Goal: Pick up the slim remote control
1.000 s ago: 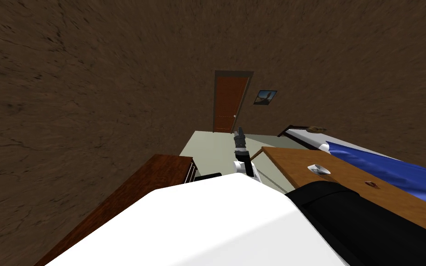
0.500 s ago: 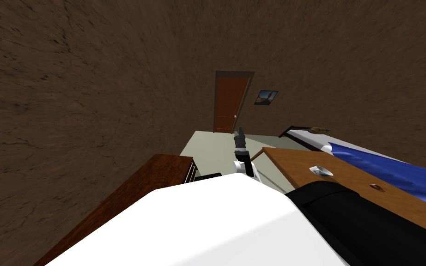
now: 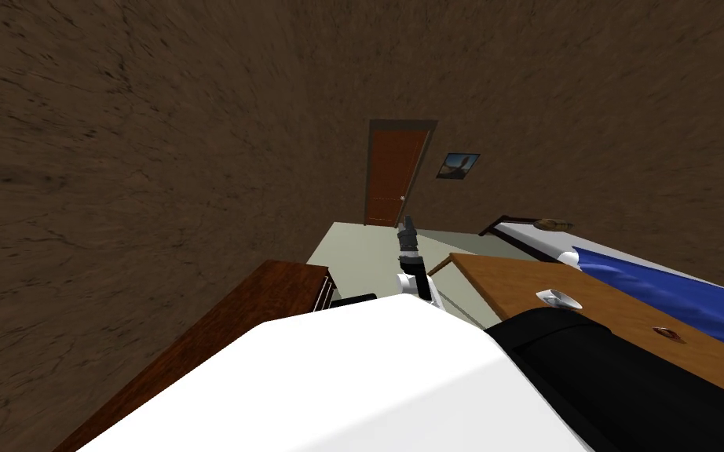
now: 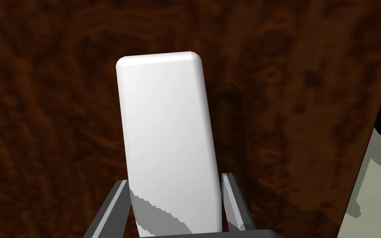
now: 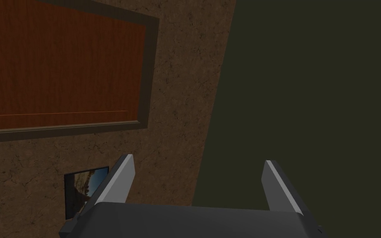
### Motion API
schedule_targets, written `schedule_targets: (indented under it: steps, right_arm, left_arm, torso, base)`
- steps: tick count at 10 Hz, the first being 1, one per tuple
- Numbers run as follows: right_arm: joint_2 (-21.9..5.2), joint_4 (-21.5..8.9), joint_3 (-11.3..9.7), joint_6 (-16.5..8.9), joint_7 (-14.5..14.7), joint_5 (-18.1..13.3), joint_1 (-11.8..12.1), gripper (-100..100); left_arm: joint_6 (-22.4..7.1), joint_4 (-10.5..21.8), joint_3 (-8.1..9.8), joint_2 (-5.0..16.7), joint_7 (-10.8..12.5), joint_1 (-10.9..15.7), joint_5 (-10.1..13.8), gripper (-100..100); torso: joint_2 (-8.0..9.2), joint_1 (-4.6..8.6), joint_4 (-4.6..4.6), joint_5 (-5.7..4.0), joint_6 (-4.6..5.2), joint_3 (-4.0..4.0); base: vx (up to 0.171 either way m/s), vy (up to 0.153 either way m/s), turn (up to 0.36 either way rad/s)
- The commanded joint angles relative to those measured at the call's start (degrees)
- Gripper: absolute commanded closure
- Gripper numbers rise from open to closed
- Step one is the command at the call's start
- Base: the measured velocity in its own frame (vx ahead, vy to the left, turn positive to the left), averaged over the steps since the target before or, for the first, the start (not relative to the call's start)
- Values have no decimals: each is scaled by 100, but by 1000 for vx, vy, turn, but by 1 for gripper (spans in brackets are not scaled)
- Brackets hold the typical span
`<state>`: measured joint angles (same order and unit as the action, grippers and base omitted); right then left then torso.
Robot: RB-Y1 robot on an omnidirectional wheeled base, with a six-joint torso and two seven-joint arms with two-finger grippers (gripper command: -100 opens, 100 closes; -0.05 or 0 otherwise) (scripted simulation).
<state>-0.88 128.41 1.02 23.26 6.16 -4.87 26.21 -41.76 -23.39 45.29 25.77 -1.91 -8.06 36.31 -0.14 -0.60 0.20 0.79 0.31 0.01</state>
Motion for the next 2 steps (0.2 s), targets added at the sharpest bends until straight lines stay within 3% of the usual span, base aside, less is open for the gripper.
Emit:
schedule_targets:
  steps: [1, 2]
  right_arm:
    - [0, 0, 0, 0, 0, 0, 0, 0]
    - [0, 0, 0, 0, 0, 0, 0, 0]
  left_arm:
    - [0, 0, 0, 0, 0, 0, 0, 100]
    - [8, 11, 1, 3, -12, 3, 3, 0]
  torso:
    - [0, 0, 0, 0, 0, 0]
    - [0, 1, 0, -1, 0, 0]
  base:
    - [0, 0, 0]
    - [0, 0, 0]
